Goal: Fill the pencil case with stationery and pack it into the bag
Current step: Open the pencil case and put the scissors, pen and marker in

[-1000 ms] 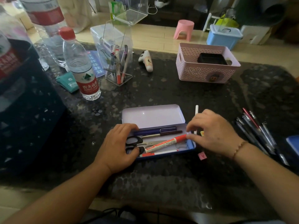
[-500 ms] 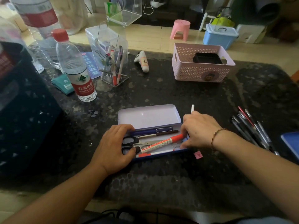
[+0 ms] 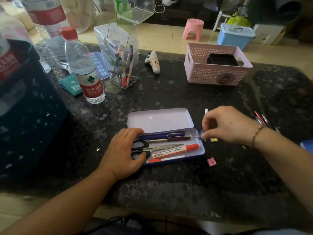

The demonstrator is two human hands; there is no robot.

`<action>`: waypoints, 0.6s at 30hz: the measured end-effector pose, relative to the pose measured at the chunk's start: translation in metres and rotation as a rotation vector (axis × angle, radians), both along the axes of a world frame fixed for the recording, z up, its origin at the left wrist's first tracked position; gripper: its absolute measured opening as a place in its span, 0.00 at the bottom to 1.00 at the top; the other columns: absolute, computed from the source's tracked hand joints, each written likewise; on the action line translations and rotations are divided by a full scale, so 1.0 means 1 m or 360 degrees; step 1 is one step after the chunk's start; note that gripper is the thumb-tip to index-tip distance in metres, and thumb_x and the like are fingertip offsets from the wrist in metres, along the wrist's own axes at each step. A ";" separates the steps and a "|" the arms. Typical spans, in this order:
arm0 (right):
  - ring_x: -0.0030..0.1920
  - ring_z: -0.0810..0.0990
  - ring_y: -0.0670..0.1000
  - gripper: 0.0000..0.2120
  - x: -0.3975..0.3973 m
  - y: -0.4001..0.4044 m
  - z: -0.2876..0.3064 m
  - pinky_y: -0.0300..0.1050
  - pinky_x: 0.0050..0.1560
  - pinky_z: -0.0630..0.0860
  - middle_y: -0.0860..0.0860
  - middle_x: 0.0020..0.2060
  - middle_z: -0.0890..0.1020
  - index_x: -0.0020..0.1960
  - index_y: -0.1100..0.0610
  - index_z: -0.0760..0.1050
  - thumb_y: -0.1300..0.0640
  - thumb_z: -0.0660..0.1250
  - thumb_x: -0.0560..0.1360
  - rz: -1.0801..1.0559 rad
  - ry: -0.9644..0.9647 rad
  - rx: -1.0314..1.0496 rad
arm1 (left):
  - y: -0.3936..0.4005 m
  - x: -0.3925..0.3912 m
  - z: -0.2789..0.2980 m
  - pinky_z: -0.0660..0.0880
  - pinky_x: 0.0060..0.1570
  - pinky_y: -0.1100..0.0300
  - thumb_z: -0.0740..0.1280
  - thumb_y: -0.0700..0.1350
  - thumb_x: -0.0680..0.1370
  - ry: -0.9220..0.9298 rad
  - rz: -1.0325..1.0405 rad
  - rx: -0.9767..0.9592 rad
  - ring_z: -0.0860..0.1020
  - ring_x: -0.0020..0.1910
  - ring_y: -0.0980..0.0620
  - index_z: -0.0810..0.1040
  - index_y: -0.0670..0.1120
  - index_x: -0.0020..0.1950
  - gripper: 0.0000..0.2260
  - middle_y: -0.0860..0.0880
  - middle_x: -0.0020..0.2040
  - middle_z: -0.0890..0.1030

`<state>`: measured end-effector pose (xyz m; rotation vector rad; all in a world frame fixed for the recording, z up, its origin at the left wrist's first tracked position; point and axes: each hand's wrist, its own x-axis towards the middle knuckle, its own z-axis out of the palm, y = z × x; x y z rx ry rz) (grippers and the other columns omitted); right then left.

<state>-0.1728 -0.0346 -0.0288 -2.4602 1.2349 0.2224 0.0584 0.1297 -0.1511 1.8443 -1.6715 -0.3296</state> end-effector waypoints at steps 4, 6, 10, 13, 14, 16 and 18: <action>0.42 0.79 0.46 0.06 0.007 0.000 -0.008 0.45 0.45 0.78 0.46 0.41 0.81 0.42 0.47 0.76 0.54 0.73 0.71 0.0025 -0.0107 -0.0134 | 0.000 0.000 0.000 0.73 0.57 0.49 0.65 0.57 0.68 -0.0040 -0.0033 0.0007 0.71 0.57 0.56 0.71 0.54 0.60 0.21 0.57 0.57 0.74; 0.46 0.79 0.49 0.04 0.009 0.001 -0.026 0.47 0.48 0.78 0.47 0.45 0.81 0.46 0.46 0.76 0.54 0.70 0.74 0.0078 0.0052 -0.0236 | 0.000 0.001 -0.001 0.73 0.57 0.48 0.66 0.56 0.69 -0.0050 -0.0057 0.0001 0.71 0.57 0.56 0.72 0.54 0.60 0.20 0.57 0.58 0.74; 0.48 0.79 0.52 0.06 0.011 0.007 -0.050 0.49 0.52 0.79 0.50 0.47 0.82 0.53 0.46 0.77 0.51 0.63 0.78 0.0190 0.0110 -0.0434 | 0.000 0.001 -0.002 0.74 0.57 0.48 0.66 0.57 0.70 -0.0065 -0.0068 -0.0013 0.72 0.57 0.55 0.74 0.54 0.59 0.19 0.56 0.59 0.73; 0.47 0.79 0.53 0.09 0.012 0.012 -0.053 0.48 0.51 0.78 0.53 0.48 0.81 0.56 0.45 0.75 0.46 0.60 0.79 0.0204 0.0138 -0.0574 | -0.001 0.002 -0.003 0.74 0.56 0.48 0.67 0.58 0.70 -0.0076 -0.0073 -0.0008 0.71 0.57 0.55 0.75 0.54 0.59 0.19 0.56 0.59 0.73; 0.47 0.79 0.53 0.10 0.013 0.013 -0.054 0.47 0.51 0.77 0.53 0.47 0.81 0.57 0.45 0.74 0.45 0.60 0.78 0.0203 0.0144 -0.0608 | -0.001 0.002 -0.003 0.74 0.56 0.48 0.67 0.58 0.70 -0.0077 -0.0074 -0.0009 0.71 0.58 0.55 0.75 0.54 0.59 0.19 0.56 0.59 0.73; 0.46 0.79 0.52 0.11 0.014 0.015 -0.055 0.46 0.50 0.77 0.53 0.46 0.81 0.58 0.46 0.75 0.46 0.60 0.79 0.0223 0.0160 -0.0696 | 0.000 0.001 -0.003 0.74 0.56 0.47 0.67 0.58 0.70 -0.0083 -0.0069 -0.0015 0.71 0.57 0.55 0.75 0.55 0.59 0.19 0.56 0.59 0.73; 0.45 0.78 0.50 0.12 0.012 0.018 -0.057 0.45 0.49 0.77 0.52 0.45 0.82 0.58 0.47 0.77 0.48 0.59 0.79 0.0241 0.0163 -0.0748 | 0.000 0.001 -0.002 0.74 0.56 0.47 0.66 0.58 0.70 -0.0095 -0.0063 -0.0020 0.72 0.58 0.55 0.76 0.55 0.59 0.19 0.56 0.59 0.73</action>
